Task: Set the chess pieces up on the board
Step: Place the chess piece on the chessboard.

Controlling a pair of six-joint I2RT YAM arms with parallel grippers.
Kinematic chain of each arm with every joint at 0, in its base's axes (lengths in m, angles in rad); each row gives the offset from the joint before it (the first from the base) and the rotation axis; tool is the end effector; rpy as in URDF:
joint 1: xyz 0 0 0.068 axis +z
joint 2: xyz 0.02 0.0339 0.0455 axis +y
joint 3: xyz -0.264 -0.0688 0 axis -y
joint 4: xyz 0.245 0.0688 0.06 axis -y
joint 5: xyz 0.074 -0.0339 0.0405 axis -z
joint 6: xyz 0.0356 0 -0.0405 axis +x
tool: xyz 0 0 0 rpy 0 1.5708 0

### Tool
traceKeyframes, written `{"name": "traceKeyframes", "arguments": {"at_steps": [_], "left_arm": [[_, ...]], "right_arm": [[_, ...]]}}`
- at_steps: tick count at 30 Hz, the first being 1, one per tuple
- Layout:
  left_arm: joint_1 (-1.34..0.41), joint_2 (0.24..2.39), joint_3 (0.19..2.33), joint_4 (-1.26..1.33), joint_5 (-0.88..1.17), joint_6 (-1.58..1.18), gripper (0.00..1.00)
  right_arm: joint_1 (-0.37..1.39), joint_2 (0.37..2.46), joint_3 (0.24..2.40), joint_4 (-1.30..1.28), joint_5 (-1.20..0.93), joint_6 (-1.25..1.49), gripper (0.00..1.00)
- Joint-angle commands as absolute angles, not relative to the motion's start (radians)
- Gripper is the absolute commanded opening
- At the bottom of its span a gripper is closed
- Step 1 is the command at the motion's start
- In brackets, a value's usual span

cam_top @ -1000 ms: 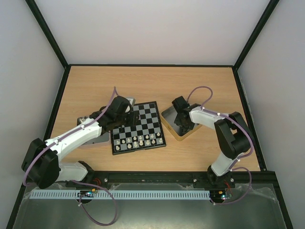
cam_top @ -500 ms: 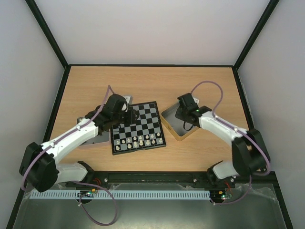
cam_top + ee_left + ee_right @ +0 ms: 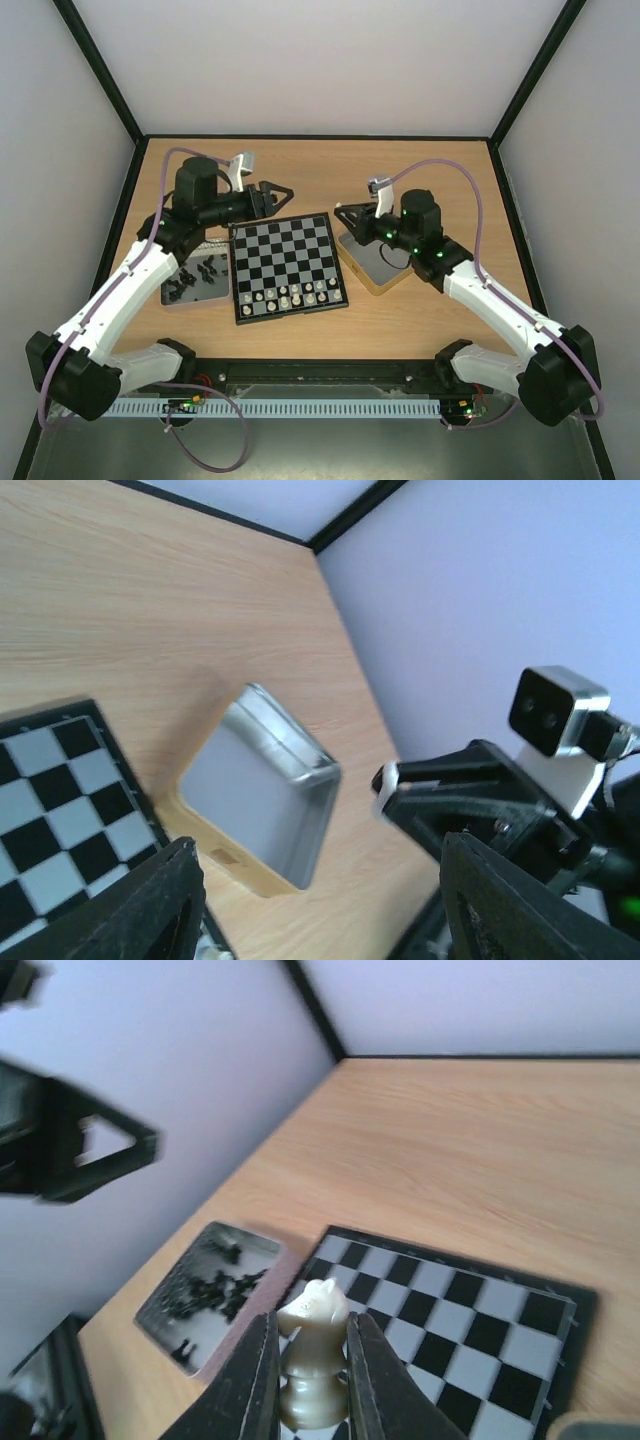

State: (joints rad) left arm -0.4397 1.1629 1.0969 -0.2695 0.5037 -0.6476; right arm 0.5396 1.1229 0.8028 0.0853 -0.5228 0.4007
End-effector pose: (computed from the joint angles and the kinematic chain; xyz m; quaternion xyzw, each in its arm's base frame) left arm 0.2307 -0.1275 0.3649 0.0616 0.8002 -0.4640 0.3749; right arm 0.2131 0.1484 0.3069 -0.2123 0.7455 0.4519 0.4415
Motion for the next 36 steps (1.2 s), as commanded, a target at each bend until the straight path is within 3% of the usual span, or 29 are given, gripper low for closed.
{"name": "traceKeyframes", "arguments": {"at_steps": [1, 9, 12, 17, 28, 36], "left_arm": [[-0.416, 1.178, 1.107, -0.187, 0.783, -0.774, 0.67], [-0.440, 1.225, 1.097, -0.130, 0.978, -0.842, 0.65], [-0.443, 1.234, 1.089, -0.161, 0.971, -0.833, 0.59], [-0.446, 1.265, 1.088, -0.177, 0.973, -0.835, 0.41], [-0.448, 1.325, 1.082, -0.254, 0.907, -0.755, 0.37], [-0.451, 1.336, 1.066, -0.230, 0.944, -0.765, 0.19]], "right_arm": [[0.550, 1.121, 0.825, 0.206, -0.835, 0.225, 0.08], [0.577, 1.211, 0.930, 0.117, -0.974, 0.063, 0.04], [0.585, 1.238, 0.959, 0.081, -0.986, 0.016, 0.04], [0.594, 1.277, 1.003, 0.009, -0.983, -0.035, 0.04], [0.595, 1.318, 1.027, -0.007, -0.981, -0.052, 0.04], [0.595, 1.336, 1.020, 0.029, -0.973, -0.020, 0.05]]}}
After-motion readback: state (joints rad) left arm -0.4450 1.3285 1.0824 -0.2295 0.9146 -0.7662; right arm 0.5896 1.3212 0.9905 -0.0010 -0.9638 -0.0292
